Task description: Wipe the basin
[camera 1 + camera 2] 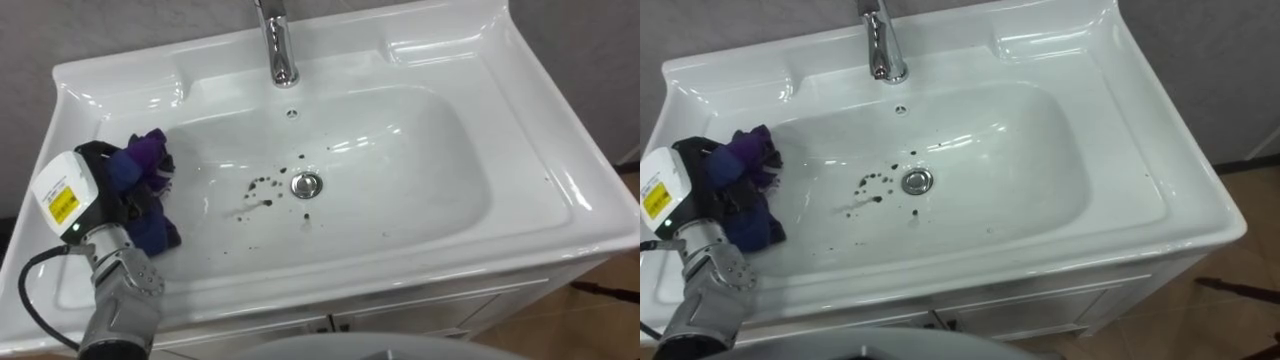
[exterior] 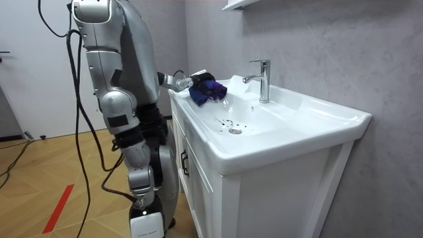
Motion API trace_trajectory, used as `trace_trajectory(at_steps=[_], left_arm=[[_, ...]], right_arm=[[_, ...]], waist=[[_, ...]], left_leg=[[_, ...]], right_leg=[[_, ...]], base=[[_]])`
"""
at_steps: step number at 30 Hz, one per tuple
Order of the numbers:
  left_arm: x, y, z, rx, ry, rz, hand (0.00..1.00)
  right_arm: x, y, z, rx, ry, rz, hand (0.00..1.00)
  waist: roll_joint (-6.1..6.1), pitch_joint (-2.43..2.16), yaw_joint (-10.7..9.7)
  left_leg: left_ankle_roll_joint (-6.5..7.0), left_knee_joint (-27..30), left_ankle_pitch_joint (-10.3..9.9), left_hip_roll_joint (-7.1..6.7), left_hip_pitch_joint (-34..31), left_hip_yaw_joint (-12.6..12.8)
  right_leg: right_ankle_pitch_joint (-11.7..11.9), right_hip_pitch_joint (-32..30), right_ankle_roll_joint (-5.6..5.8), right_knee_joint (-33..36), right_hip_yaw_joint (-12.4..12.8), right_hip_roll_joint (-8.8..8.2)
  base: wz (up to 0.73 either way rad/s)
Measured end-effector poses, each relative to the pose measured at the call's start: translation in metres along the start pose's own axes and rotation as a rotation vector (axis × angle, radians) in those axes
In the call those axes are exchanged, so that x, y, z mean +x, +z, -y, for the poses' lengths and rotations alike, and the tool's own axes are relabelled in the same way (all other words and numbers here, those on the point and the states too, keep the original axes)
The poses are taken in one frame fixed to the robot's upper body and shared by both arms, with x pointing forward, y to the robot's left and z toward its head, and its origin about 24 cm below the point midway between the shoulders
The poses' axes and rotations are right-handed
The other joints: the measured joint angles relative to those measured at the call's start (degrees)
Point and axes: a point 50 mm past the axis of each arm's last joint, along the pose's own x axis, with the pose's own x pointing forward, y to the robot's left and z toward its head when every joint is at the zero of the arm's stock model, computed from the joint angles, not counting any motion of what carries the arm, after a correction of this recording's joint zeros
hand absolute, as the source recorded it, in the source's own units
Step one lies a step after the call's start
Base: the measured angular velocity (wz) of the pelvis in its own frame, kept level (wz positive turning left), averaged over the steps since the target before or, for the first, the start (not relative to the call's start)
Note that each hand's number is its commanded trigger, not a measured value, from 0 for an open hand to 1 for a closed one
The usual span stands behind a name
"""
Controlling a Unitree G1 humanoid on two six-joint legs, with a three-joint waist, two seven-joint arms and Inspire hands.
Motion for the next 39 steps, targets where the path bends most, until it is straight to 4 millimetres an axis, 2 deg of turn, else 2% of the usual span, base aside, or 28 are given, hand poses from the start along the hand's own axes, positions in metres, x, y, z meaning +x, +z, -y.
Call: trace_trajectory(at_steps=[7,11,17,18,20,21,27,30,39], left_arm=[[0.002,0.007,-0.005,-0.021,0.025,0.008,1.0],[0.005,0.014,-0.01,-0.047,0.04,0.02,1.0],[0.006,0.025,-0.015,-0.095,0.04,0.042,1.0],[0.006,0.031,-0.018,-0.11,0.052,0.059,1.0],[0.006,0.041,-0.023,-0.145,0.075,0.086,1.0],[0.006,0.046,-0.027,-0.165,0.089,0.106,1.0],[0.004,0.07,-0.039,-0.227,0.127,0.197,1.0],[0.003,0.073,-0.04,-0.235,0.129,0.21,1.0],[-0.004,0.071,-0.033,-0.226,0.088,0.21,1.0]], right_arm=[[0.0,0.002,-0.003,0.007,-0.002,0.012,0.0],[0.0,0.004,-0.006,-0.002,0.006,0.021,0.0],[0.0,0.009,-0.007,-0.008,0.0,0.044,0.0],[0.0,0.012,-0.007,-0.008,-0.004,0.051,0.0],[-0.001,0.014,-0.008,-0.006,-0.003,0.059,0.0],[-0.001,0.015,-0.009,-0.002,-0.001,0.063,0.0],[-0.001,0.018,-0.008,0.007,-0.017,0.08,0.0],[-0.001,0.018,-0.007,0.008,-0.025,0.08,0.0],[-0.001,0.015,-0.008,0.01,-0.027,0.075,0.0]], waist=[[-0.93,0.19,-0.09],[-1.59,0.54,-0.02],[-1.44,0.64,-0.28],[-1.14,0.92,-0.42],[-1.41,1.38,-0.63],[-1.58,1.47,-0.57],[-1.4,1.34,-1.25],[-1.05,1.1,-1.42],[-1.24,1.14,-1.36]], left_leg=[[0.0,0.13,0.0,-0.06,-0.38,-0.73],[0.01,0.66,0.0,-0.08,-1.23,-1.37],[0.0,1.03,0.0,-0.15,-2.45,-2.69],[0.0,1.29,0.0,-0.15,-2.86,-2.95],[0.0,1.85,0.0,-0.16,-3.61,-3.46],[0.0,1.96,0.0,-0.14,-3.86,-3.5],[0.0,1.98,0.0,-0.27,-4.3,-4.16],[0.0,1.91,0.0,-0.27,-4.12,-4.26],[0.0,1.66,0.0,-0.27,-3.37,-4.26]], right_leg=[[-0.01,0.05,0.01,-0.09,-0.5,-0.06],[-0.01,0.01,0.01,-0.49,-1.16,-0.08],[0.01,-0.78,-0.02,-0.42,-2.34,-0.11],[0.03,-0.96,-0.04,-0.39,-2.69,-0.15],[0.04,-1.22,-0.06,-0.44,-3.14,-0.18],[0.04,-1.48,-0.06,-0.43,-3.13,-0.16],[0.05,-1.68,-0.08,-0.67,-3.19,-0.17],[0.05,-1.57,-0.08,-0.76,-3.12,-0.15],[0.05,-0.96,-0.08,-0.78,-3.12,-0.13]], base=[[0.04],[0.09],[0.11],[0.13],[0.12],[0.06],[0.01],[-0.04],[0.0]])
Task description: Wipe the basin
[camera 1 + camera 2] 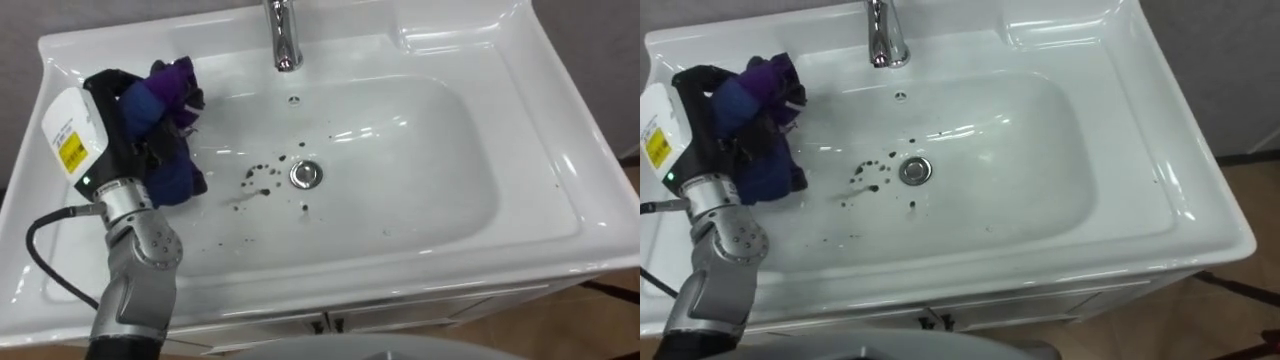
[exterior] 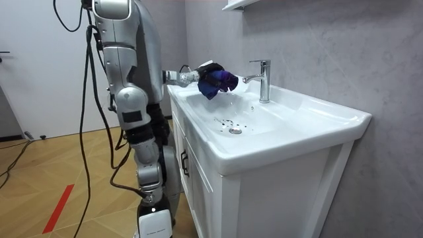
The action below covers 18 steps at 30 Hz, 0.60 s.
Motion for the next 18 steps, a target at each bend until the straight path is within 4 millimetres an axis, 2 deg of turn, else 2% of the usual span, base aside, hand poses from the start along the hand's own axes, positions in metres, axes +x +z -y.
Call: trace_trajectory(at_steps=[11,18], left_arm=[[-0.006,-0.001,0.005,-0.008,-0.036,-0.022,1.0],[-0.012,-0.013,0.016,0.046,-0.115,-0.053,1.0]], right_arm=[[0.0,-0.004,0.0,0.017,0.002,-0.012,0.0],[0.0,-0.009,-0.002,0.016,0.023,-0.029,0.0]], waist=[[0.14,-0.08,0.03],[0.53,-0.09,-0.18]], left_leg=[[0.0,0.26,0.0,0.03,-0.02,0.08],[0.0,0.23,0.0,0.1,-0.23,0.46]], right_leg=[[0.05,-0.07,-0.08,0.38,0.28,0.0],[0.05,0.0,-0.08,0.97,0.24,0.01]], base=[[0.0],[0.0]])
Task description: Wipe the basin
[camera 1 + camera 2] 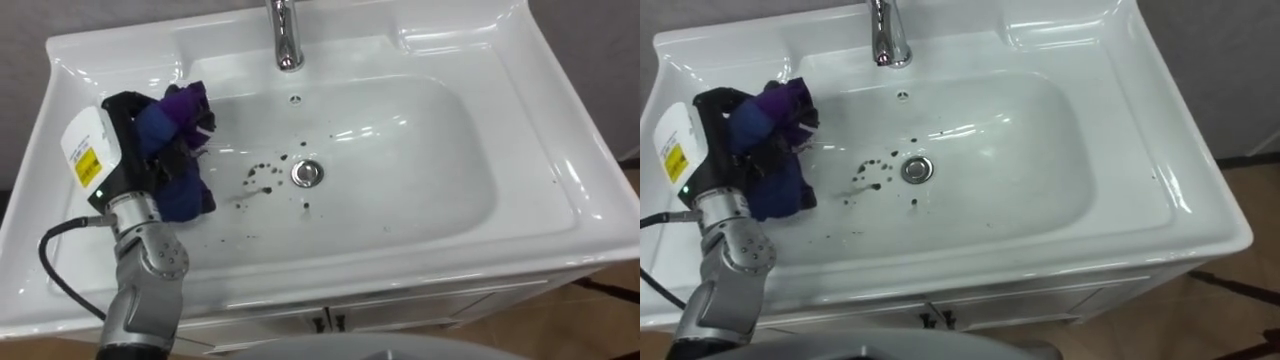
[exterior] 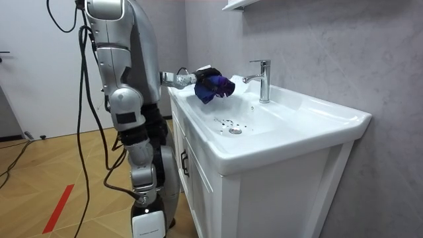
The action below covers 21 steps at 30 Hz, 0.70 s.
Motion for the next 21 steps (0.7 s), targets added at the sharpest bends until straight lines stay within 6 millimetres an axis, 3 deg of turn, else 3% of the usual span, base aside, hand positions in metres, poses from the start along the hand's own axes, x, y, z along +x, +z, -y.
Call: trace_trajectory(at_steps=[8,21], left_arm=[[-0.013,-0.021,0.025,0.072,-0.13,-0.069,1.0],[-0.013,-0.028,0.029,0.09,-0.159,-0.074,1.0]], right_arm=[[0.0,0.003,0.0,-0.009,-0.001,0.015,0.0],[-0.001,0.012,0.001,-0.015,-0.009,0.05,0.0]], waist=[[0.07,0.27,-0.67],[-0.77,0.36,-1.65]], left_leg=[[0.0,0.01,0.0,0.01,0.0,0.3],[0.0,-0.29,0.0,0.09,0.2,1.2]], right_leg=[[0.0,-0.3,0.0,-0.09,0.2,-0.02],[0.01,-1.01,-0.01,-0.09,1.19,0.06]], base=[[0.0],[-0.03]])
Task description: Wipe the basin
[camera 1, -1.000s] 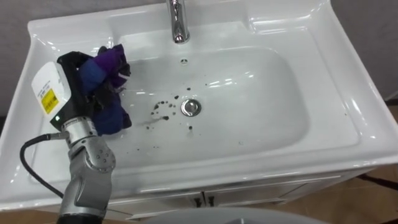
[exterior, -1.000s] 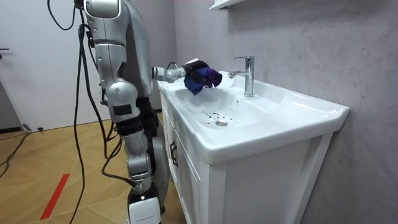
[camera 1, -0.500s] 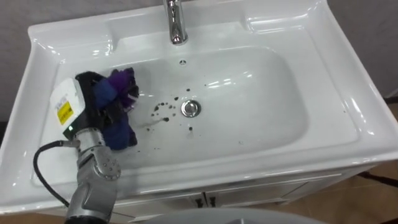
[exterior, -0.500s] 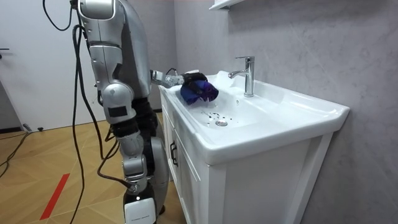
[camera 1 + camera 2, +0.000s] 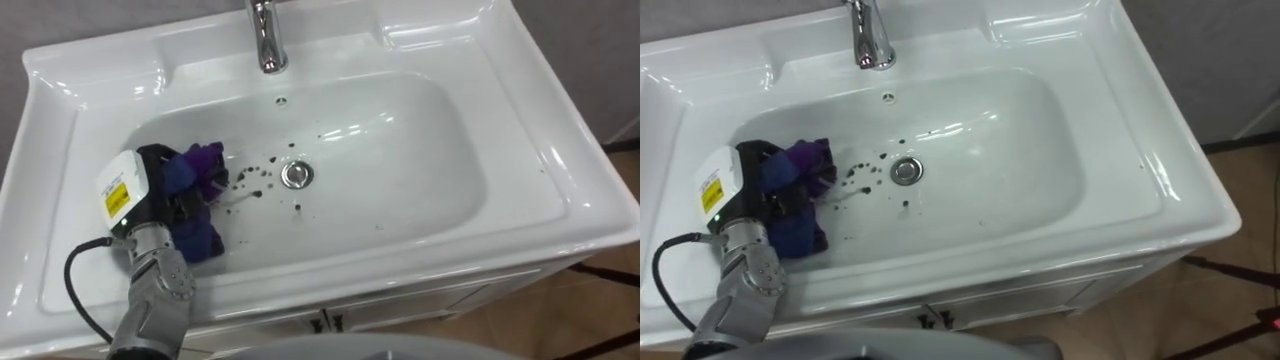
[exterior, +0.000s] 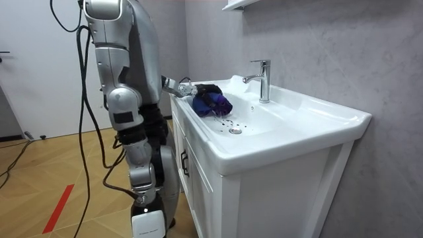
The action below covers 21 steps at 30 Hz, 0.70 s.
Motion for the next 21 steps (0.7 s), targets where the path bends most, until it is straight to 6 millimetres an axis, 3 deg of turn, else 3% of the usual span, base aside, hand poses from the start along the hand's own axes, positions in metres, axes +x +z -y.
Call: trace_trajectory(at_steps=[8,21], left_arm=[[0.0016,0.0035,-0.0003,0.088,-0.018,0.054,1.0],[0.0036,0.0063,0.0027,0.134,-0.083,0.079,1.0]], right_arm=[[0.0,-0.0003,-0.0001,0.0,0.001,-0.002,0.0],[0.0,-0.0006,-0.0007,0.0,0.01,-0.001,0.0]], waist=[[-0.57,-0.01,0.11],[-0.18,-0.3,0.01]], left_leg=[[0.0,0.07,0.0,0.0,-0.13,-0.12],[0.0,0.35,0.0,0.03,-0.92,-0.47]], right_leg=[[0.0,0.03,0.0,0.0,-0.05,0.01],[0.0,-0.04,-0.01,0.01,-0.54,0.02]], base=[[0.0],[0.01]])
